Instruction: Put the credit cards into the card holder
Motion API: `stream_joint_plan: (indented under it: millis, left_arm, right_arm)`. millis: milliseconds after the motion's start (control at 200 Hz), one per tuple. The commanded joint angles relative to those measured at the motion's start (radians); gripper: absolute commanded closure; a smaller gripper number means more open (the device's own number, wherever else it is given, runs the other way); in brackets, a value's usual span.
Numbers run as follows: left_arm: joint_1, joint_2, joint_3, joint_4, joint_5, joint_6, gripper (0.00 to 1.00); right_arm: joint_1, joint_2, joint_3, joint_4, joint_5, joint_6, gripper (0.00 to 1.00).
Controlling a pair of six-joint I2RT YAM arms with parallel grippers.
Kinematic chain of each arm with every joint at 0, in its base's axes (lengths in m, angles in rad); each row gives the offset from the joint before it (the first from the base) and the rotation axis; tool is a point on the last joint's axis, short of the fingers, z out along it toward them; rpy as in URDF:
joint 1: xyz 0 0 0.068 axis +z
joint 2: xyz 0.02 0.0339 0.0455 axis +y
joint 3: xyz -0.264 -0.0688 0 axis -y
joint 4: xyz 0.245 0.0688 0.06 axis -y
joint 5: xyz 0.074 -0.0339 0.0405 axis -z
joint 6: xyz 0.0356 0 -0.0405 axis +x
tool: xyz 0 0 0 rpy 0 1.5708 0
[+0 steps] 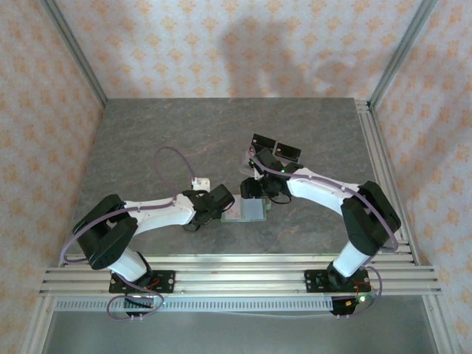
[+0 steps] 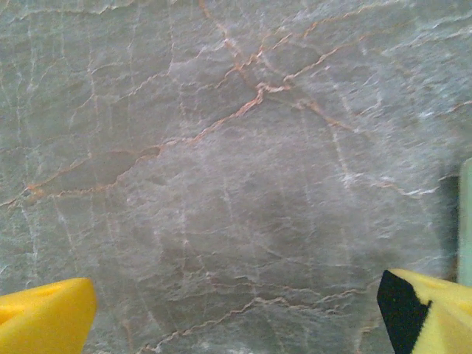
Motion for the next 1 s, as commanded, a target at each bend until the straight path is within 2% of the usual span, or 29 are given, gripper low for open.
stream_joint_plan:
  millis: [0,616,996]
  left_arm:
    - [-0.013,0.018,0.028,-0.003,0.0,0.026,0.0]
    - [-0.032,0.101,0.022,0.031,0.013,0.017,0.0]
    - [-0.037,0.139,0.013,0.054,0.017,0.008,0.0]
  right_arm:
    - [0.0,0.042,0.042,-0.06,0.048,-0.062,0.46]
    - [-0.002,0.09,-0.017,-0.011,0.041,-0.05,0.46]
    - [-0.001,0.119,-0.056,0.077,-0.118,0.022,0.46]
